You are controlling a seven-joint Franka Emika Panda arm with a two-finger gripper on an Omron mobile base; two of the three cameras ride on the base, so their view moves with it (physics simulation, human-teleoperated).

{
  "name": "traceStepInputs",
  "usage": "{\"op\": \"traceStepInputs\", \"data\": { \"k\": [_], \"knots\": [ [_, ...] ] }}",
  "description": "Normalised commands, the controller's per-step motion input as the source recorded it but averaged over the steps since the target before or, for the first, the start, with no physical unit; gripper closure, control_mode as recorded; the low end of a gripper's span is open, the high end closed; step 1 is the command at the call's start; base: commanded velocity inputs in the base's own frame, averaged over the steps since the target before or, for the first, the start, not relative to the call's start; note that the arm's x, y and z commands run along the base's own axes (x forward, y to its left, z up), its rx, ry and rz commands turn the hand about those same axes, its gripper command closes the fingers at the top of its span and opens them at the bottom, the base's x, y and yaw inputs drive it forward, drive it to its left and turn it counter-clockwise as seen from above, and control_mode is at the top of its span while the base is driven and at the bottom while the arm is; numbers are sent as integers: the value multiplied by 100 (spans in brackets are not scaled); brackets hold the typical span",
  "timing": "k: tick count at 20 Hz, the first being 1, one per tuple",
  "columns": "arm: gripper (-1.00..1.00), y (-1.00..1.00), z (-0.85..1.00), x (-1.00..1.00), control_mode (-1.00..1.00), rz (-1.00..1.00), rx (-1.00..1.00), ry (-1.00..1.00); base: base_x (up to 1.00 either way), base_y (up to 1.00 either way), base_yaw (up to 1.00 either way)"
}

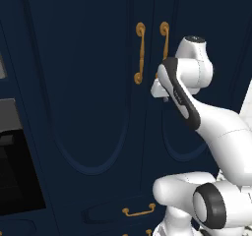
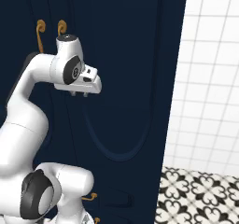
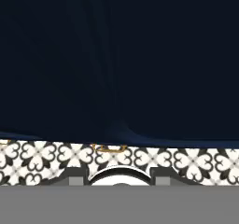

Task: Open the cabinet, pick up the bread from the cabinet and place it in the basket. Then move the basket to the dining counter.

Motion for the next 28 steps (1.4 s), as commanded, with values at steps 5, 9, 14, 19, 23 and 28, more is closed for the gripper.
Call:
{"op": "traceStepInputs", "data": {
  "k": [5,9,14,19,23,28],
  "knots": [
    [-100,1,0,-33,-100,0,0,-13,0,0,0],
    [-100,0,18,-21,-100,0,0,-20,0,0,0],
    [-100,15,58,-16,-100,0,0,-12,0,0,0],
    [-100,39,68,-1,-100,0,0,-12,0,0,0],
    [-100,38,41,6,-100,0,0,-25,0,0,0],
    [-100,9,31,24,-100,-6,0,-12,0,0,0]
  ]
}}
